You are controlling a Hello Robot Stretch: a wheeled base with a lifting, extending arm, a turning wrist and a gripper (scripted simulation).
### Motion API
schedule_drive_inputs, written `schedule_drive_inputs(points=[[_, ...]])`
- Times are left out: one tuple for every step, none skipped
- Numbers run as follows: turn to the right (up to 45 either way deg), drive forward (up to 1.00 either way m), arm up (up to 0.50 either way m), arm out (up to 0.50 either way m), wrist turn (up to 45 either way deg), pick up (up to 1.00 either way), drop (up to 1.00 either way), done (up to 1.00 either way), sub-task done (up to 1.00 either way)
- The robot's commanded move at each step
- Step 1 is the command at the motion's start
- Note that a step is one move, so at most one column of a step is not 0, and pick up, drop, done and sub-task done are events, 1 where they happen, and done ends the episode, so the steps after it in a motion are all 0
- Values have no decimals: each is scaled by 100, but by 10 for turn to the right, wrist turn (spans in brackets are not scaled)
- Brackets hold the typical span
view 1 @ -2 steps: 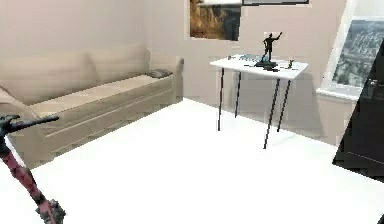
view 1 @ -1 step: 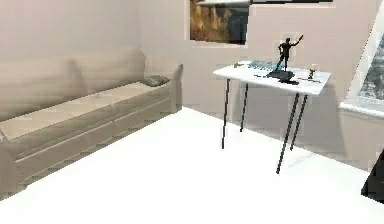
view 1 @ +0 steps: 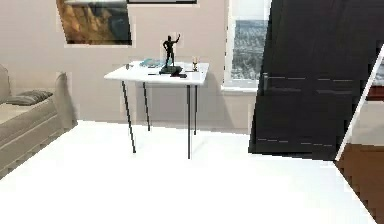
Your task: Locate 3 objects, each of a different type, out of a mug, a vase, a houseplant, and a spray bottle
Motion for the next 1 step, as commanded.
schedule_drive_inputs(points=[[0, 25, 0, 0, 0, 0, 0, 0, 0]])
